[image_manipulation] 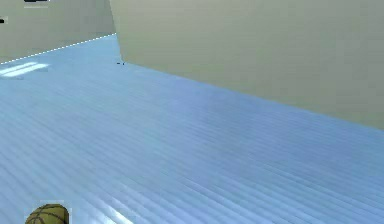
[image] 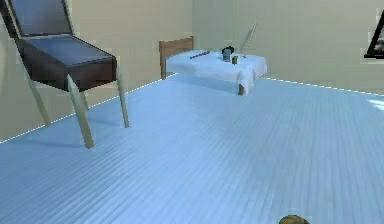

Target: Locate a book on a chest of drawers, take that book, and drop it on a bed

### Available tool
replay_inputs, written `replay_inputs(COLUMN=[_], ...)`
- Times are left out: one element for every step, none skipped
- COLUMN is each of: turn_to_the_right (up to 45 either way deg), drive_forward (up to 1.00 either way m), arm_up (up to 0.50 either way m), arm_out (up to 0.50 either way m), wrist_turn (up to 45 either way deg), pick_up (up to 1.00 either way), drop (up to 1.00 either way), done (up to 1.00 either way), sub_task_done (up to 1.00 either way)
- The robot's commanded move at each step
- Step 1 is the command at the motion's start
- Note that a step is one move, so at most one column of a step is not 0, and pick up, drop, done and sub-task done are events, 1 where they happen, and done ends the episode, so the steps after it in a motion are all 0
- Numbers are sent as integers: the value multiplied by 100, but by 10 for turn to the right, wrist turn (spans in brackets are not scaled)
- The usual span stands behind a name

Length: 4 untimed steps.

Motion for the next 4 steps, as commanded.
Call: replay_inputs(turn_to_the_right=[0, -450, 300, 0], drive_forward=[45, 0, 0, 40], arm_up=[0, 0, 0, 0], arm_out=[0, 0, 0, 0], wrist_turn=[0, 0, 0, 0], pick_up=[0, 0, 0, 0], drop=[0, 0, 0, 0], done=[0, 0, 0, 0], sub_task_done=[0, 0, 0, 0])
